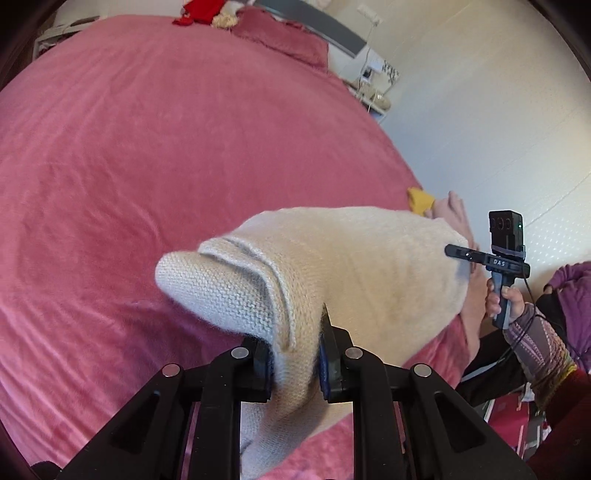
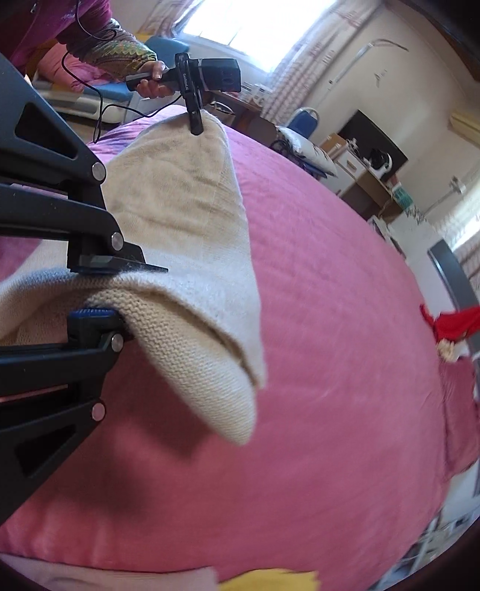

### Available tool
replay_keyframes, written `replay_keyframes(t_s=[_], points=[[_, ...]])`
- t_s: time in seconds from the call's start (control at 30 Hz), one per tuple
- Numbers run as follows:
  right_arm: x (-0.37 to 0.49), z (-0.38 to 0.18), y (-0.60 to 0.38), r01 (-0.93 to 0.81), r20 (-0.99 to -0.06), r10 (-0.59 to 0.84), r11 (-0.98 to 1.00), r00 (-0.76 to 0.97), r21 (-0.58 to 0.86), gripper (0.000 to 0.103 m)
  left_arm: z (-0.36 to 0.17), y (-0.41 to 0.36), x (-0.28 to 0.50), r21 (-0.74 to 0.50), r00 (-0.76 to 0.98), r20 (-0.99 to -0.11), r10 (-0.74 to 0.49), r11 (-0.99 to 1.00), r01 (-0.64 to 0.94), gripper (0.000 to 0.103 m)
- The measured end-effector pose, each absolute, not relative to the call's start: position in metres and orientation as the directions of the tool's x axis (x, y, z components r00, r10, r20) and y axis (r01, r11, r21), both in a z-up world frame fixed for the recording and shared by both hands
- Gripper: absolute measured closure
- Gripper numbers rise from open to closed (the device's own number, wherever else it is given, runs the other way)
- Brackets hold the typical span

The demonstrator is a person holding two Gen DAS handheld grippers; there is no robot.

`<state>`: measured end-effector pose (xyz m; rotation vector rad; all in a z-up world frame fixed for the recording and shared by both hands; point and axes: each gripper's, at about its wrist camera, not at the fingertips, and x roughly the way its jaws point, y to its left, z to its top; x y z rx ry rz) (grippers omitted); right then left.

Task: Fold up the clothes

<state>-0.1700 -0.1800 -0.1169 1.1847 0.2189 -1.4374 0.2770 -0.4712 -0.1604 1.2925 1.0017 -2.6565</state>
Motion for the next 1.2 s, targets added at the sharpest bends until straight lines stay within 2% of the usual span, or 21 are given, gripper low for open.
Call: replay_keyframes(t_s=[0.07, 0.33, 0.57, 0.73, 0.87, 0.93, 0.97, 1.0, 1.1, 1.17, 1.2], points=[[-0.161, -0.103, -0.193, 0.845, -0.740, -0.636, -0.256, 0.218, 0.469, 0.092, -0.144, -0.480, 0.291, -0.545, -0.683, -0.694, 0.227, -0.785, 0.293, 0.084], [-0.092, -0.045, -0.294, 0.908, -0.709, -0.655, -0.079, 0.263, 0.410, 0.092, -0.068, -0.548, 0.438, -0.530, -0.767, -0.640, 0.039, -0.746, 0.404, 0.084], [0.008, -0.037, -0.439, 0.932, -0.704, -0.623, 0.128, 0.342, 0.339, 0.092, -0.047, -0.590, 0.567, -0.452, -0.736, -0.649, -0.193, -0.680, 0.578, 0.084], [0.075, -0.067, -0.542, 0.927, -0.728, -0.574, 0.214, 0.375, 0.309, 0.091, -0.101, -0.631, 0.616, -0.444, -0.662, -0.707, -0.248, -0.574, 0.688, 0.083], [0.104, -0.115, -0.618, 0.932, -0.756, -0.544, 0.210, 0.363, 0.297, 0.090, -0.198, -0.669, 0.614, -0.423, -0.574, -0.784, -0.235, -0.474, 0.772, 0.081], [0.110, -0.147, -0.648, 0.942, -0.785, -0.523, 0.150, 0.334, 0.301, 0.086, -0.249, -0.687, 0.611, -0.408, -0.509, -0.840, -0.189, -0.398, 0.821, 0.080], [0.110, -0.165, -0.662, 0.946, -0.804, -0.505, 0.103, 0.315, 0.306, 0.084, -0.267, -0.691, 0.611, -0.387, -0.469, -0.866, -0.171, -0.363, 0.848, 0.076], [0.107, -0.179, -0.671, 0.947, -0.820, -0.486, 0.054, 0.301, 0.316, 0.082, -0.279, -0.696, 0.613, -0.392, -0.462, -0.872, -0.159, -0.338, 0.856, 0.064], [0.088, -0.199, -0.675, 0.915, -0.810, -0.471, -0.013, 0.350, 0.403, 0.077, -0.285, -0.703, 0.624, -0.440, -0.500, -0.849, -0.172, -0.297, 0.848, 0.041], [0.075, -0.213, -0.677, 0.887, -0.800, -0.463, -0.059, 0.382, 0.458, 0.075, -0.284, -0.708, 0.632, -0.458, -0.514, -0.838, -0.182, -0.276, 0.845, 0.032], [0.068, -0.219, -0.679, 0.871, -0.794, -0.460, -0.082, 0.398, 0.484, 0.071, -0.284, -0.711, 0.637, -0.477, -0.526, -0.832, -0.177, -0.256, 0.841, 0.032]])
